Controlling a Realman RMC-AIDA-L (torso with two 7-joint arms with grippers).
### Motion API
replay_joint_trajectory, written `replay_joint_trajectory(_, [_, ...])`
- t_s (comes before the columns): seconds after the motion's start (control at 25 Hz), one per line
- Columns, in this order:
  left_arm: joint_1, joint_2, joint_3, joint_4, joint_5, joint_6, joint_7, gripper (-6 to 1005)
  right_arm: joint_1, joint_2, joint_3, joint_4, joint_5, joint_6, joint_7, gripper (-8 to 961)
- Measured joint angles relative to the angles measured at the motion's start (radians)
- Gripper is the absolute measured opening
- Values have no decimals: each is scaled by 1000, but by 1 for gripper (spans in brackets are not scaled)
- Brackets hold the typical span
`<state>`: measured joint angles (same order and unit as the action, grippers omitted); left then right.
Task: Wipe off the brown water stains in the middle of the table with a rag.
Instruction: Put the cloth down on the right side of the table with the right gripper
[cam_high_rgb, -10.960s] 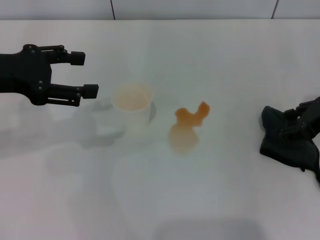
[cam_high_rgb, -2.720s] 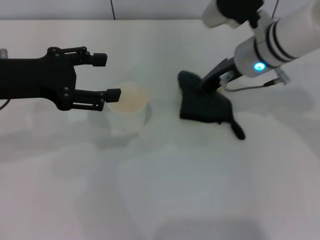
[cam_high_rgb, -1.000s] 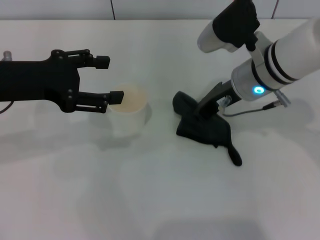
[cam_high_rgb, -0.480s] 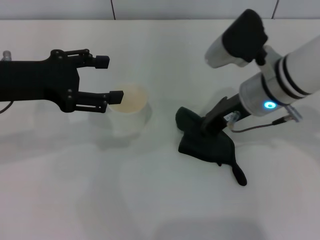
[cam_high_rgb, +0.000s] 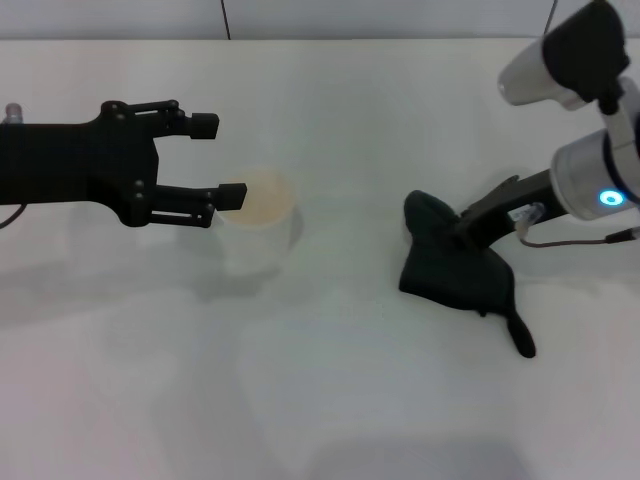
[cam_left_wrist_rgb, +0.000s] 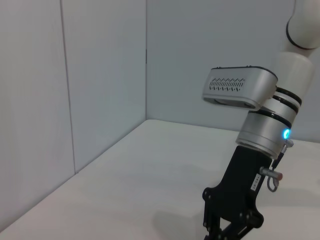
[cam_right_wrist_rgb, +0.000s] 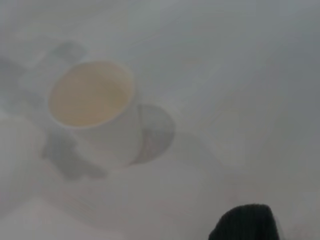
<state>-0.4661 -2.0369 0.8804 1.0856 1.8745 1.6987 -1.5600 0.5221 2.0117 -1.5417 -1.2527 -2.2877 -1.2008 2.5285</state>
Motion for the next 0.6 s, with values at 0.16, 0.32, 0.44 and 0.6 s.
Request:
replay_joint_trajectory(0.16, [4,1,0,-1,0,1,0,875,-10,-2,17,-4,-1,-8,0,72])
replay_joint_trajectory(0.32, [7,1,0,-1,0,2,0,875,-16,-5,34,-6,-5,-21,-3,76])
replay_joint_trajectory(0.44, [7,1,0,-1,0,3,0,875,-36,-5,68,-13,-13,-43,-13,79])
replay_joint_trajectory(0.6, [7,1,0,-1,1,3,0,875,-71,-5,127,-28,-9,-69,-38,82])
